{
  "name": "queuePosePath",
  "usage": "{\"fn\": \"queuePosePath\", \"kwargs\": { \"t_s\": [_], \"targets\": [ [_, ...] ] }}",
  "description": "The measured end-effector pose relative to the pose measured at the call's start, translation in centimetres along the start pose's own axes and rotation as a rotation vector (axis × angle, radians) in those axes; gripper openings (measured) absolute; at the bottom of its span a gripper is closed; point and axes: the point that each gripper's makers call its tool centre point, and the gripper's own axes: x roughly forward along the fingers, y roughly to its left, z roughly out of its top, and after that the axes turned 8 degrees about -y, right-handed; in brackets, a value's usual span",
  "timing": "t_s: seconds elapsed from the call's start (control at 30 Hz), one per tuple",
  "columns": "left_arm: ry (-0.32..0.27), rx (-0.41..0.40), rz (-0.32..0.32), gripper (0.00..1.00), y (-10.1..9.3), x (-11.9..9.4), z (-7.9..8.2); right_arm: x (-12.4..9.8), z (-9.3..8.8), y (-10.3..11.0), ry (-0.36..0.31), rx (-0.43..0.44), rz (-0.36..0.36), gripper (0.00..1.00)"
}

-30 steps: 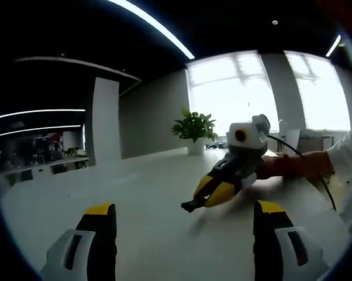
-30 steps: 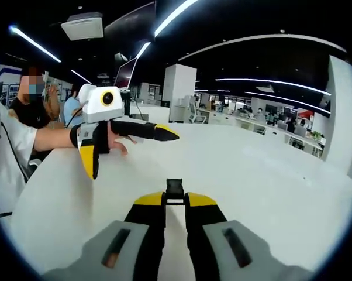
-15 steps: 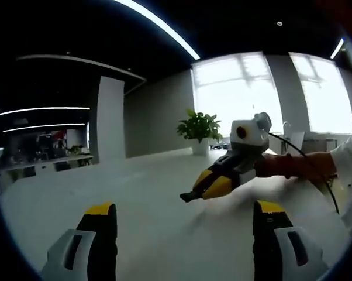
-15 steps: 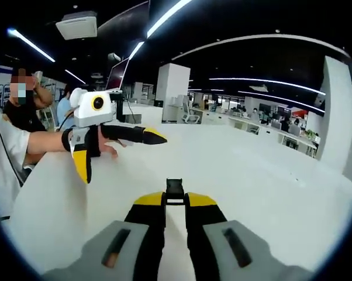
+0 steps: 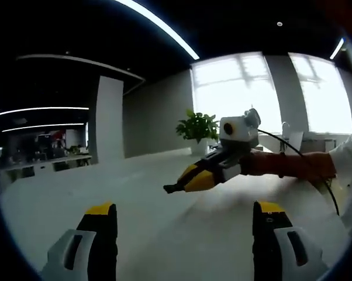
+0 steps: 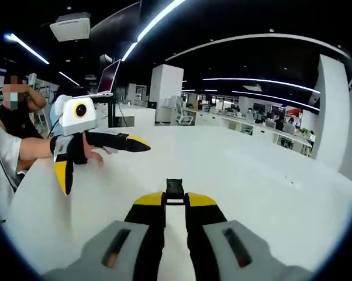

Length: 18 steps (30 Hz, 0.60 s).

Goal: Snap the two parts of the plastic buckle together until the buckle closes and remains connected.

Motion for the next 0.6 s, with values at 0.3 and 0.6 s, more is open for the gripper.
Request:
{"fn": "queuePosePath", "kwargs": {
  "t_s": [0.3,0.6],
  "targets": [
    [0.008,0.004,0.002,0.97,-0.6,-0.1,-0.3,0.2,0.1,-1.4,0.004,0.002,-0.024,0.10],
    [0.017,0.031,0.000,0.96,-1.2,-0.3,-0.5,1.9,0.5,-2.7,0.002,-0.005,-0.038,0.10]
  ]
}}
